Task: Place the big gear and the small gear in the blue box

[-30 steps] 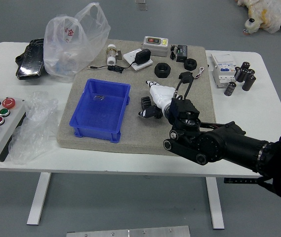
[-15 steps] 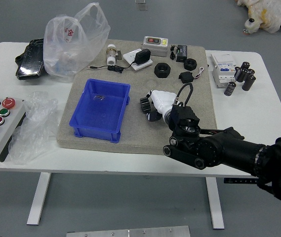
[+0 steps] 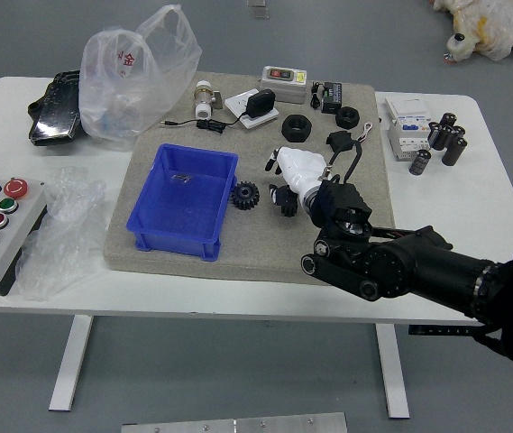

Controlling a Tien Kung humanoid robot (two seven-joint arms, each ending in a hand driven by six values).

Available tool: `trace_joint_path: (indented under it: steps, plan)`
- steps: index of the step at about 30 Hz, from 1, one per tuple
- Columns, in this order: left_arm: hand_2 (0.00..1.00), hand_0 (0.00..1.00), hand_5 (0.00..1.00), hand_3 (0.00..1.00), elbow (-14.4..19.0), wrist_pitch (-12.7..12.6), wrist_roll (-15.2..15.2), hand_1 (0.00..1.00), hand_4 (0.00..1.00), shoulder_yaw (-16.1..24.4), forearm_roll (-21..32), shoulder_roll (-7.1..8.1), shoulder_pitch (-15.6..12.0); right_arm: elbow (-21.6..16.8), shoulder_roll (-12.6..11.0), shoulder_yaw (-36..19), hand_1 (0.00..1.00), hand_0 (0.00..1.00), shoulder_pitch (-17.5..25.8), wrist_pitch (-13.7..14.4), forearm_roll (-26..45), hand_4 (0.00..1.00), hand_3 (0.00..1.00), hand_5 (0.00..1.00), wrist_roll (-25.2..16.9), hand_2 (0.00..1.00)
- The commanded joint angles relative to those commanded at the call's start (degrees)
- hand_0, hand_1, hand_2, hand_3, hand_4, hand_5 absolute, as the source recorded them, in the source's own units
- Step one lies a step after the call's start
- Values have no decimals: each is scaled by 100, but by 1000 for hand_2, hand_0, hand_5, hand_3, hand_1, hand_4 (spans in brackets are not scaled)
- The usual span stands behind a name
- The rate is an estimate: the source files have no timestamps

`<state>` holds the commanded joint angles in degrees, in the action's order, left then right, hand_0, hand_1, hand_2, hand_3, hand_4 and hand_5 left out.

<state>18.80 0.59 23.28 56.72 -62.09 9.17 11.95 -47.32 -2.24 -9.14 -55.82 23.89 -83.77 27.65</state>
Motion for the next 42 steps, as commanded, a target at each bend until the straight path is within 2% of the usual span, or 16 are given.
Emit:
trace_joint_path:
  steps: [7, 9, 10, 12, 15, 16, 18, 21, 22, 27, 28, 33, 34, 39, 40, 42]
  plan:
    - [570, 684, 310, 795, 1, 2, 0, 606, 724, -10, 13, -4, 4, -49, -41, -139, 627, 527, -23, -33, -96, 584, 566, 2, 26, 593]
    - [570, 684, 310, 795, 1, 1, -2, 606, 724, -16, 19, -6, 5, -29, -38, -137, 627, 527, -15, -132, -69, 584, 566, 2, 35, 593]
    - [570, 684, 311, 795, 1, 2, -1, 607, 724, -16, 19, -7, 4, -19, -40, -140, 717, 595, -12, -228, -70, 680, 804, 170, 73, 805]
    - [570, 684, 311, 795, 1, 0, -1, 607, 724, -18, 23, -9, 2, -29, -59, -163, 717, 595, -3, -398, -88, 680, 804, 170, 159, 805]
    - [570, 684, 311, 795, 0, -5, 2, 607, 724, -17, 31, -9, -13, -218, -172, -296, 717, 595, 52, -793, -291, 680, 804, 170, 502, 805]
    - [570, 684, 312, 795, -1, -9, 0, 607, 724, -21, 39, -8, -21, -324, -224, -361, 781, 637, 84, -969, -425, 828, 939, 302, 666, 904]
    - [570, 684, 312, 795, -1, -13, -2, 607, 724, -28, 53, -10, -31, -468, -290, -446, 781, 637, 130, -1193, -602, 828, 939, 302, 882, 904]
    - [570, 684, 312, 795, -1, -16, -1, 607, 724, -30, 62, -15, -44, -666, -368, -560, 781, 637, 193, -1515, -815, 828, 939, 302, 933, 904]
    - [570, 684, 313, 795, -1, -17, -1, 606, 723, -31, 64, -16, -48, -722, -387, -588, 761, 598, 209, -1590, -857, 865, 942, 348, 933, 897]
    - [570, 684, 313, 795, -3, -20, -13, 606, 723, -44, 80, -22, -46, -957, -444, -666, 761, 598, 278, -1682, -928, 865, 942, 348, 933, 897]
    - [570, 684, 315, 795, -4, -20, -17, 607, 723, -46, 81, -21, -43, -974, -444, -651, 745, 577, 288, -1670, -917, 874, 890, 363, 933, 842]
    - [570, 684, 315, 795, -5, -21, -22, 607, 723, -53, 86, -21, -39, -925, -421, -491, 745, 577, 337, -1565, -789, 874, 890, 363, 933, 842]
    - [570, 684, 315, 795, -5, -21, -22, 607, 722, -53, 86, -21, -39, -902, -418, -462, 648, 525, 343, -1539, -770, 676, 711, 192, 933, 597]
    - [570, 684, 315, 795, -5, -21, -21, 607, 722, -52, 81, -21, -45, -796, -427, -362, 648, 525, 357, -1483, -760, 676, 711, 192, 933, 597]
    - [571, 684, 317, 795, -6, -21, -24, 607, 723, -56, 86, -22, -45, -788, -432, -353, 518, 447, 358, -1469, -769, 522, 602, 29, 933, 456]
    - [571, 684, 317, 795, -7, -23, -30, 607, 723, -63, 92, -23, -46, -779, -439, -344, 518, 447, 360, -1423, -793, 522, 602, 29, 933, 456]
